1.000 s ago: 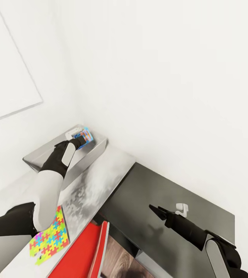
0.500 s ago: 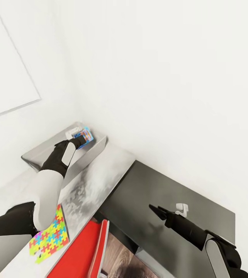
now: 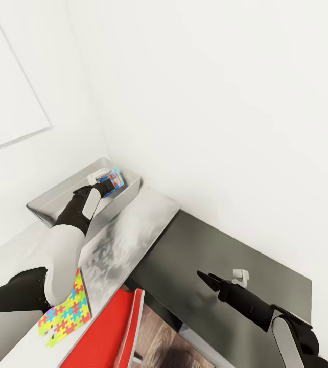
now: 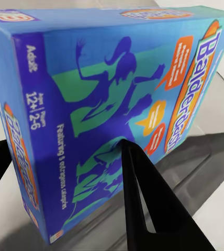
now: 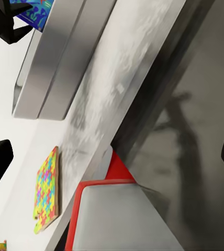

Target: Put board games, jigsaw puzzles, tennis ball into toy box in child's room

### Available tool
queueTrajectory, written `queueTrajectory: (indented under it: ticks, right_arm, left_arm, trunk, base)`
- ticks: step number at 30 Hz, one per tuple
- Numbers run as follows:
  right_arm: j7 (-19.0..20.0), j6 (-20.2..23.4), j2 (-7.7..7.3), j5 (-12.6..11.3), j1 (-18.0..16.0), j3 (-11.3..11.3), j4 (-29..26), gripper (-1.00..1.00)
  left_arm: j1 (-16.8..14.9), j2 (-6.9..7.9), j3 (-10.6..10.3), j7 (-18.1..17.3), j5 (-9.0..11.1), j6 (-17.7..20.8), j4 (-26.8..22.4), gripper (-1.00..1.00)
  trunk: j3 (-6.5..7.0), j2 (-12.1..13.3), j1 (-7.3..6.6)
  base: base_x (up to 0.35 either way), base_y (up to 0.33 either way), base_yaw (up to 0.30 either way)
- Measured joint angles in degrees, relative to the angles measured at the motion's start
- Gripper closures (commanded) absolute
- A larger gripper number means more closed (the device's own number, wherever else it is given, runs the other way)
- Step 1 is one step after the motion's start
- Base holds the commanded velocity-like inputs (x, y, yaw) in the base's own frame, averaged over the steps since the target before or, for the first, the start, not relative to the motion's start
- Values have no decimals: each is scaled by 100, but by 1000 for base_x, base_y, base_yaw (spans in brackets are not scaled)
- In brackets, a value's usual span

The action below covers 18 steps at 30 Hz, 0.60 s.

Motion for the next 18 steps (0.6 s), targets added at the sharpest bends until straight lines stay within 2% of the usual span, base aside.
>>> queueTrajectory:
  ticks: [13, 14, 18]
  right_arm:
    - [1, -9, 0, -2, 0, 0, 1, -100]
    - [-1, -10, 0, -2, 0, 0, 1, -100]
    - [-3, -10, 0, -2, 0, 0, 1, -100]
  left_arm:
    - [0, 7, 0, 0, 0, 0, 0, 100]
    - [0, 8, 0, 1, -1, 0, 0, -100]
    - [0, 7, 1, -12, -6, -1, 0, -100]
  trunk:
    - [-5, 0, 0]
    - [-5, 0, 0]
    - [-5, 0, 0]
  base:
    - [0, 0, 0]
    - [0, 0, 0]
    - [0, 0, 0]
